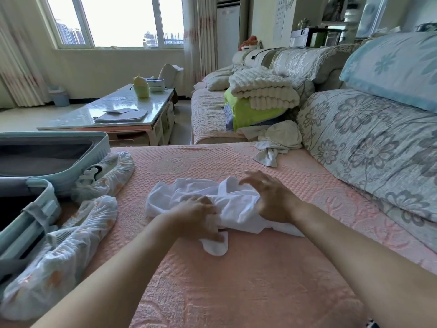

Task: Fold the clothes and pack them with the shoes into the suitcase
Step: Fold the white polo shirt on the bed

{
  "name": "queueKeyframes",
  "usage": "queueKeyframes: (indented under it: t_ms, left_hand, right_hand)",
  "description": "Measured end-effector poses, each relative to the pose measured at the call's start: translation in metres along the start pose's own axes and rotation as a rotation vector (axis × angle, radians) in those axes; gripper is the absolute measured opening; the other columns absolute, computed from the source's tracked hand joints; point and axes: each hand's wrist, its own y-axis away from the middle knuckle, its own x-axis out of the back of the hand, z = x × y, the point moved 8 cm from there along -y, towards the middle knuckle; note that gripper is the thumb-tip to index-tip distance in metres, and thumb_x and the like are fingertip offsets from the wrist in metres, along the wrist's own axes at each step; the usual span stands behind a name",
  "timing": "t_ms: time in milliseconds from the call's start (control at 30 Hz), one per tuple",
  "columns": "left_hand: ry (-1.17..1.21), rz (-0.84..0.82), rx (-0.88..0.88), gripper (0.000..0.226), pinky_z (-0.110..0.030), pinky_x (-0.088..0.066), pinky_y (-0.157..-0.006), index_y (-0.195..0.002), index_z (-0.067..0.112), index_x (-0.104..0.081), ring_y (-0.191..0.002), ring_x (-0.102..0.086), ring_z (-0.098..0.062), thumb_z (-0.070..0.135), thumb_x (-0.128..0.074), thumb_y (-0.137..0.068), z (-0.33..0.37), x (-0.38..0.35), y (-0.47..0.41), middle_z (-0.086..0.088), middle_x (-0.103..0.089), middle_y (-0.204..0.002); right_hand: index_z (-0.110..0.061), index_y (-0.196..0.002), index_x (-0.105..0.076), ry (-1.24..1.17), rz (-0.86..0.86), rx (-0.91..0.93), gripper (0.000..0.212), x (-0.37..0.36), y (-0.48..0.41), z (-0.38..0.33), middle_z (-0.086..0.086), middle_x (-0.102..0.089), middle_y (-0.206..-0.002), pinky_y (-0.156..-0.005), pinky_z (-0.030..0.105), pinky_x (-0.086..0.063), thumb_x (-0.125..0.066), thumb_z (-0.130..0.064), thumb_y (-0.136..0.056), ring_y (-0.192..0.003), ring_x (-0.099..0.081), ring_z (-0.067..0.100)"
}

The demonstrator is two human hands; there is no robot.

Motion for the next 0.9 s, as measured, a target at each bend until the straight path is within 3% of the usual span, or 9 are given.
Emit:
queueKeyframes:
  t_ms: [100, 167, 233, 300, 433, 567, 667, 733, 900]
  left_hand:
    - [-0.133, -0.111, -0.015, 0.111, -0.049, -0.016, -0.121, -0.153, 0.041, -0.020, -0.148, -0.009, -0.022, 0.073, -0.073, -0.061, -0.006, -0.025, 0.003, 0.008, -0.014, -0.159]
    - [-0.083, -0.034, -0.041, 0.093, -0.041, -0.022, -0.119, -0.151, 0.035, -0.032, -0.146, -0.019, -0.023, 0.052, -0.078, -0.072, -0.004, -0.020, 0.001, 0.003, -0.025, -0.157]
    - [0.020, 0.083, -0.097, 0.058, -0.029, -0.032, -0.110, -0.136, 0.024, -0.056, -0.134, -0.043, -0.021, 0.025, -0.073, -0.081, -0.004, -0.003, -0.001, 0.001, -0.050, -0.141]
    - [0.073, 0.182, -0.125, 0.039, -0.031, -0.042, -0.100, -0.119, 0.022, -0.068, -0.118, -0.056, -0.021, 0.009, -0.063, -0.083, -0.008, 0.014, 0.004, 0.002, -0.063, -0.122]
    - [0.294, 0.258, 0.047, 0.034, -0.022, -0.048, -0.078, -0.108, 0.023, -0.071, -0.094, -0.060, -0.017, 0.003, -0.052, -0.088, -0.020, 0.042, 0.023, 0.006, -0.067, -0.102]
    - [0.831, -0.234, 0.268, 0.022, -0.031, -0.050, -0.064, -0.099, 0.014, -0.068, -0.070, -0.060, -0.018, 0.023, -0.063, -0.080, -0.017, 0.025, 0.057, -0.006, -0.067, -0.087]
    - [0.816, -0.728, 0.348, 0.048, -0.030, -0.056, -0.059, -0.121, 0.019, -0.066, -0.076, -0.068, -0.028, 0.041, -0.065, -0.078, 0.001, 0.000, 0.092, -0.011, -0.072, -0.106]
    - [0.723, -0.780, 0.261, 0.041, -0.023, -0.052, -0.059, -0.119, 0.024, -0.067, -0.081, -0.072, -0.025, 0.048, -0.055, -0.089, 0.010, -0.002, 0.091, -0.004, -0.073, -0.112]
    - [0.524, -0.116, 0.183, 0.026, -0.018, -0.049, -0.054, -0.101, 0.023, -0.071, -0.076, -0.074, -0.017, 0.010, -0.048, -0.098, 0.000, 0.032, 0.030, 0.004, -0.076, -0.093]
  right_hand:
    - [-0.029, -0.132, -0.058, -0.027, -0.001, 0.185, 0.057, -0.005, 0.005, -0.029, -0.001, -0.045, -0.149, -0.110, 0.042, -0.038, -0.061, -0.033, -0.075, -0.136, -0.043, 0.019]
    - [-0.041, -0.142, -0.043, 0.127, -0.160, 0.180, 0.072, -0.031, 0.005, -0.034, -0.004, -0.039, -0.155, -0.109, 0.042, -0.039, -0.063, -0.055, -0.075, -0.137, -0.043, 0.018]
    - [-0.047, -0.148, -0.030, 0.312, -0.238, 0.122, 0.075, -0.047, 0.004, -0.028, -0.006, -0.030, -0.161, -0.109, 0.046, -0.038, -0.066, -0.046, -0.082, -0.142, -0.039, 0.021]
    - [-0.040, -0.145, -0.043, 0.341, -0.170, 0.101, 0.057, -0.038, 0.001, -0.027, -0.007, -0.043, -0.153, -0.099, 0.033, -0.039, -0.057, -0.022, -0.092, -0.133, -0.049, 0.023]
    - [-0.028, -0.085, -0.057, 0.223, -0.105, -0.052, 0.018, -0.006, 0.001, -0.030, 0.004, -0.066, -0.101, -0.071, 0.030, -0.035, -0.046, -0.014, -0.091, -0.095, -0.061, 0.028]
    - [-0.019, -0.070, -0.055, -0.134, -0.497, -0.237, 0.020, -0.019, 0.024, -0.027, -0.001, -0.057, -0.071, -0.057, 0.026, -0.040, -0.052, -0.009, -0.086, -0.071, -0.055, 0.019]
    - [-0.015, -0.101, -0.067, -0.507, -1.080, -0.441, 0.012, -0.044, 0.075, -0.045, -0.001, -0.068, -0.079, -0.057, 0.026, -0.054, -0.059, -0.021, -0.094, -0.064, -0.066, 0.017]
    - [-0.017, -0.118, -0.067, -0.598, -1.201, -0.386, 0.035, -0.044, 0.082, -0.056, -0.001, -0.072, -0.093, -0.059, 0.028, -0.056, -0.049, -0.039, -0.098, -0.069, -0.069, 0.021]
    - [-0.016, -0.110, -0.073, -0.448, -0.331, -0.288, 0.024, -0.008, 0.020, -0.020, 0.006, -0.074, -0.110, -0.074, 0.031, -0.053, -0.053, -0.025, -0.098, -0.101, -0.069, 0.035]
